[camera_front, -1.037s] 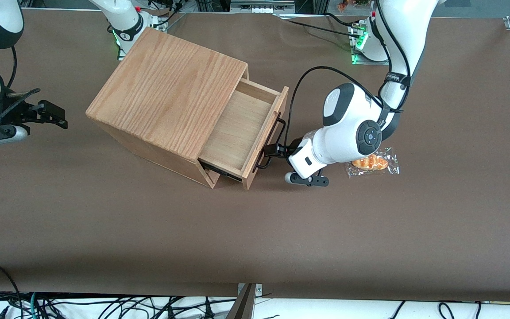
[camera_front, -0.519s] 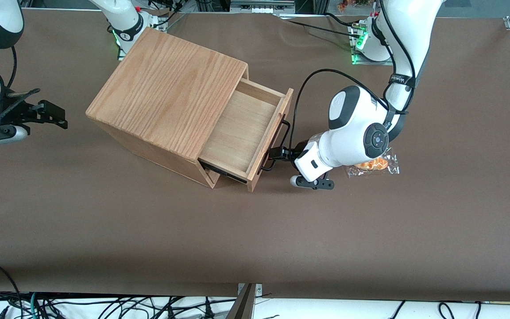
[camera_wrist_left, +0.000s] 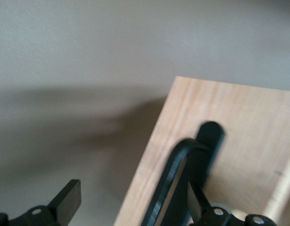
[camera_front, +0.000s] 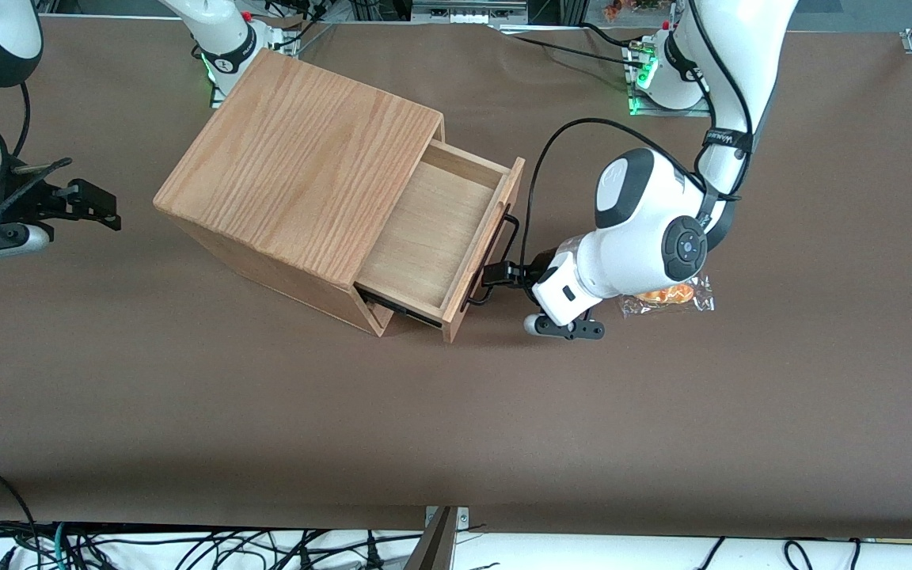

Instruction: Open top drawer with left arm

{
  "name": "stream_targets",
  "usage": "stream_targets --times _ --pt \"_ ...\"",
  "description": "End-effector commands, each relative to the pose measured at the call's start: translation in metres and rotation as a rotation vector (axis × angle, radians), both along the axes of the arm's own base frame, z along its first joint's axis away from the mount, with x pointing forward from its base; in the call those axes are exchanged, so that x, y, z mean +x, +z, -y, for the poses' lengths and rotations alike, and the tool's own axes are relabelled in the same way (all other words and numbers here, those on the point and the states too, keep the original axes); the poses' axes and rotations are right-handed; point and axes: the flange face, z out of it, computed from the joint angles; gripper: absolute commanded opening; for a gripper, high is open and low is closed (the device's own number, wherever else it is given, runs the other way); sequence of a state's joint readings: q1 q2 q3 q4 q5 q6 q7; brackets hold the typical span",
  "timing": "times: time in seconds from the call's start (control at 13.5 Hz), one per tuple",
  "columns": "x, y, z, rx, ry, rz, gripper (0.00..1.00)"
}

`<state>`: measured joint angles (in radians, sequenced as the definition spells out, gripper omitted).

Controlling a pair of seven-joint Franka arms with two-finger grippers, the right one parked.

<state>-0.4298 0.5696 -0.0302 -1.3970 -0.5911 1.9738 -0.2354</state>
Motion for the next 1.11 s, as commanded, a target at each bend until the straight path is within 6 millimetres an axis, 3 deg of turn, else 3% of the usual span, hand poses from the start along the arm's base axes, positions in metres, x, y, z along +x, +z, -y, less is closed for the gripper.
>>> stream_targets --times 0.0,0.22,0.37,0.52,0.67,0.74,1.04 --pt "0.01 0.031 -0.024 0.011 0.022 -0.042 1.0" --pt "0.038 0.034 -0.108 0.019 0.096 -0.089 1.0" --pt "0.045 0.03 -0.145 0.047 0.105 -0.107 1.0" --pt "0.046 0.053 -0.169 0.085 0.09 -0.055 1.0" --pt "0.044 0.042 -0.188 0.14 0.04 -0.061 1.0" --pt "0.047 0.037 -0.211 0.184 0.008 -0.042 1.0" --pt "0.044 0.022 -0.239 0.256 -0.062 -0.059 1.0"
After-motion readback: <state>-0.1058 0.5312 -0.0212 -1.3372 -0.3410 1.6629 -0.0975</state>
